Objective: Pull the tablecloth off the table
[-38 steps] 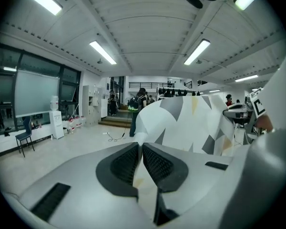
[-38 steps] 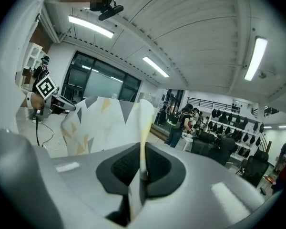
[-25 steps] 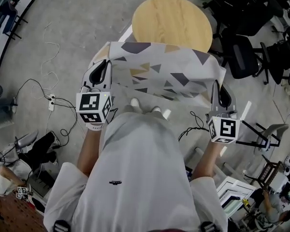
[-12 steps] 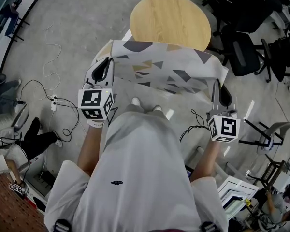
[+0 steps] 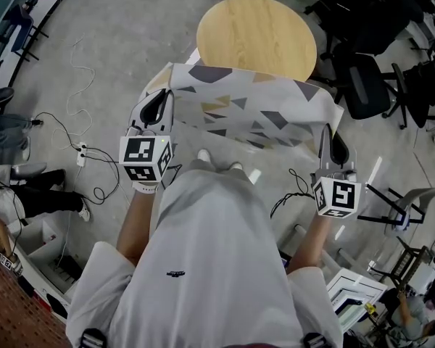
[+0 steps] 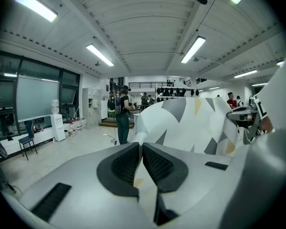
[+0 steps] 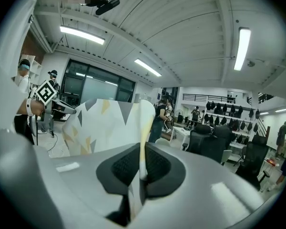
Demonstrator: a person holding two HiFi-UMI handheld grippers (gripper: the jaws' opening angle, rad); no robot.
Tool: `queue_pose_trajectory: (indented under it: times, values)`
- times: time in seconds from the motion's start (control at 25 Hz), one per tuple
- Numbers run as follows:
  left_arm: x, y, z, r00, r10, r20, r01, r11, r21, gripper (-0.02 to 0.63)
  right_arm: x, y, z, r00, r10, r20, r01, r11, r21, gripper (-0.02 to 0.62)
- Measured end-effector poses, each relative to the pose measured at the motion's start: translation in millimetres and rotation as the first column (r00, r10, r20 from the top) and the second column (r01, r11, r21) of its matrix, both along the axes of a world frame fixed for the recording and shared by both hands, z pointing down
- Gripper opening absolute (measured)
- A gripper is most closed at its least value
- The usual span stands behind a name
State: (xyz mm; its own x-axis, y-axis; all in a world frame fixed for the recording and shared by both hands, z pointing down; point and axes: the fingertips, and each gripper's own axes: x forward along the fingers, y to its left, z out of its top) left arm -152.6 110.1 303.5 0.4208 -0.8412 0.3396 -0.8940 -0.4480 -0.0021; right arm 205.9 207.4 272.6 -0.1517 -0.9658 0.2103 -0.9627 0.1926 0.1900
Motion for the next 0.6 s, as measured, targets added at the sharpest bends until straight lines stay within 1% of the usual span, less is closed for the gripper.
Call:
queue_pose_trajectory:
  times: [0.24,0.44,0.6]
  values:
    - [-1,0,-5,1.000,-0.003,0.005,0.003,1.000,0.001,0.032,0,-1,-4,1.000,0.001,0.006,-0.001,1.000,0.001,0.023]
    - [15,12,-3,1.000,-0.007,0.011,0.007,1.000,-0.001,0.031,15,10,0,1.000,-0.003,0.016,0.003,1.000,0.004,0.023]
    - [17,14,-2,1.000,-0.009,0.016,0.009,1.000,-0.006,0.031,19,12,-1,1.000,-0.007,0.017,0.007,1.000,0.006,0.023]
